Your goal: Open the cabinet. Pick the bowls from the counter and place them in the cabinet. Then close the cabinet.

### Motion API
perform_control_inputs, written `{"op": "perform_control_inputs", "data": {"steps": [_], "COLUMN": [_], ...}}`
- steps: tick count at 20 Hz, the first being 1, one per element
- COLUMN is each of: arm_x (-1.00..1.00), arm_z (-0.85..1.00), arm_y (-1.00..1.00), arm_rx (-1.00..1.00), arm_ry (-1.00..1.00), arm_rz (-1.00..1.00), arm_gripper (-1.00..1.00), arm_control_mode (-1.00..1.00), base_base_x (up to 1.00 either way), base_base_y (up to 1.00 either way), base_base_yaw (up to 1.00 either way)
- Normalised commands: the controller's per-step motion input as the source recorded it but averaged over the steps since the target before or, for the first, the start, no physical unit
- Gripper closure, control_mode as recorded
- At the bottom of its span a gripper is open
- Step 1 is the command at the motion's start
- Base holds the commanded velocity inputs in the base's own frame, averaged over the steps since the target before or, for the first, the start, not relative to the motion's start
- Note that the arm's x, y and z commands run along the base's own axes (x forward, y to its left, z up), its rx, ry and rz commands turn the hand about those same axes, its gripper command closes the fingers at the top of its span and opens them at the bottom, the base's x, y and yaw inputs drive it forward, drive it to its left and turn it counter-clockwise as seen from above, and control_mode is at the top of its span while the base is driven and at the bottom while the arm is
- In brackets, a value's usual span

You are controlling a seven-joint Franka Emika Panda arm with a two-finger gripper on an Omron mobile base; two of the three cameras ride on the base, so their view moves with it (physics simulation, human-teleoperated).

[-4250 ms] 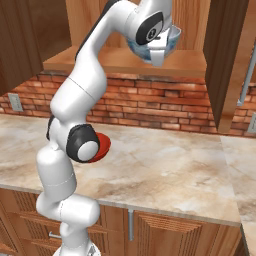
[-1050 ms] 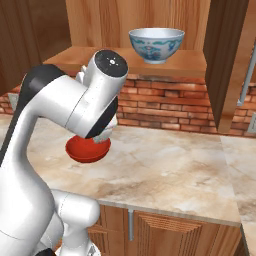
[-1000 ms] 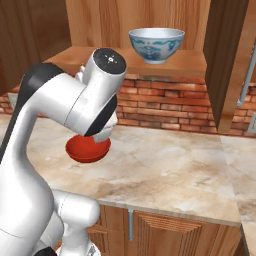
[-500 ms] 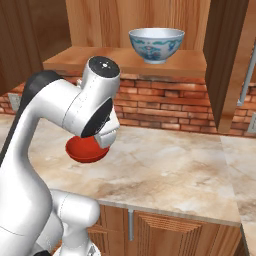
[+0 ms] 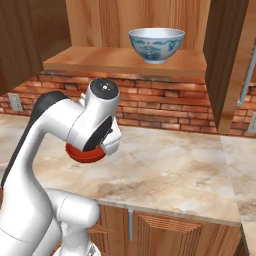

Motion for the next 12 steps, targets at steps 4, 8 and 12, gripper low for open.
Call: {"op": "perform_control_inputs", "data": {"steps": [4, 8, 12], "arm_x": [0.47, 0.52, 0.45], "arm_z": [-0.23, -0.29, -0.30], "arm_y": [0.00, 0.00, 0.00], "arm_rx": [-0.06, -0.06, -0.04], "arm_ry": [0.00, 0.00, 0.00], "arm_rz": [0.00, 0.00, 0.00], "arm_gripper": [-1.00, -1.00, -1.00], "arm_control_mode": [-1.00, -1.00, -1.00], "base_base_x": [0.00, 0.00, 0.00], "base_base_y": [0.00, 0.00, 0.00], "base_base_yaw": [0.00, 0.00, 0.00]}}
